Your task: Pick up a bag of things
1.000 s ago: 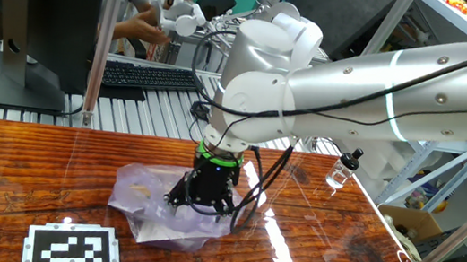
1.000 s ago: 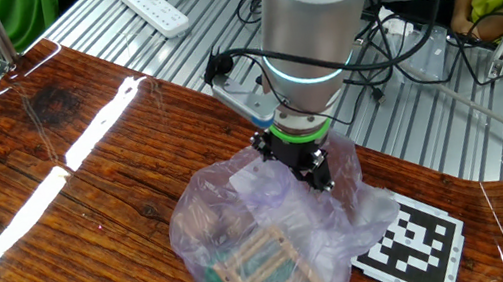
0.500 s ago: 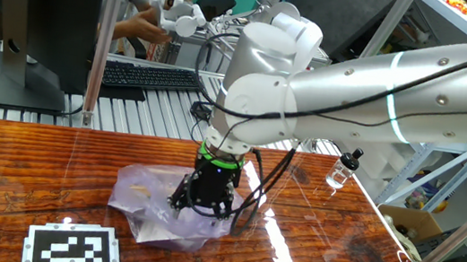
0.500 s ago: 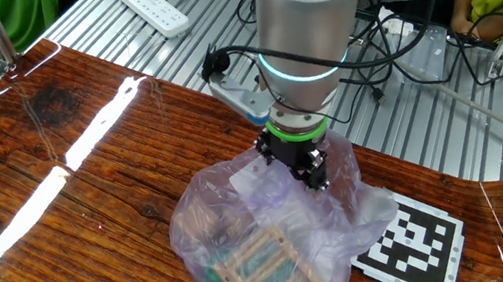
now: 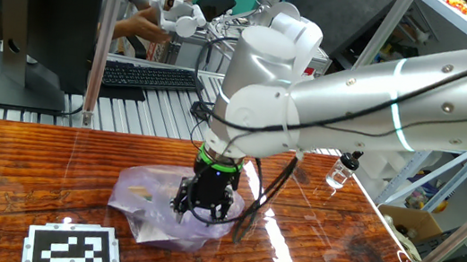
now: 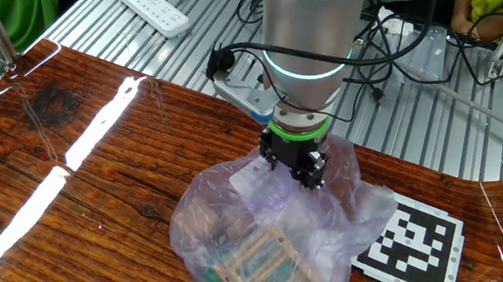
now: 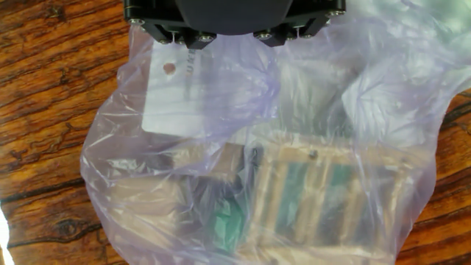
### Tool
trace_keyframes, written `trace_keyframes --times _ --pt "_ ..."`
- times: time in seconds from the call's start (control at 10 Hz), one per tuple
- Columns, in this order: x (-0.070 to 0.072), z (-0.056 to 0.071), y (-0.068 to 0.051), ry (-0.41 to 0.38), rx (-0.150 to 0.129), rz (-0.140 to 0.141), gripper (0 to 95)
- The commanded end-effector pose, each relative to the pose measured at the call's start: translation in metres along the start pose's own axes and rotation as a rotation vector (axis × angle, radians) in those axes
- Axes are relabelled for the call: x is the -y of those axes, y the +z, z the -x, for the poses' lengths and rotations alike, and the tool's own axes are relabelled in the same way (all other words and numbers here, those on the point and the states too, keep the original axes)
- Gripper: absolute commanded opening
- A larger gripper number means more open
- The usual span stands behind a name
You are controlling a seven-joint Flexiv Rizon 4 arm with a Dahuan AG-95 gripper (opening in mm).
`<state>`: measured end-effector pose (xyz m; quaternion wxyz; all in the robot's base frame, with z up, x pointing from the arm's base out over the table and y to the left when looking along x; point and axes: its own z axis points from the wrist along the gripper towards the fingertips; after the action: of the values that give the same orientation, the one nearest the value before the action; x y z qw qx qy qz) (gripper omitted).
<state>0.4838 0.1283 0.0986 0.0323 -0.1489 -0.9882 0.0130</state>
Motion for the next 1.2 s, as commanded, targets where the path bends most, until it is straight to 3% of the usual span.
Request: trace_keyframes --times 0.1,0.2,0.4,0.5,0.6,1.2 --pt "-0.0001 0.0005 0.0003 -0.001 0.021 -0.005 57.0" --pt "0.0 0.0003 0.0005 -0.009 0.035 -0.008 57.0" --pt "0.0004 -0.0004 0.001 -0.022 0.052 -0.013 19.0" --pt "0.0004 -0.0004 0.0011 -0.026 0.055 -0.015 19.0" --pt "0.0005 -0.0005 0.0011 -0.032 0.06 -0.018 0.0" --pt "0.0007 -0.0005 0.0015 -0.033 0.07 -0.017 0.0"
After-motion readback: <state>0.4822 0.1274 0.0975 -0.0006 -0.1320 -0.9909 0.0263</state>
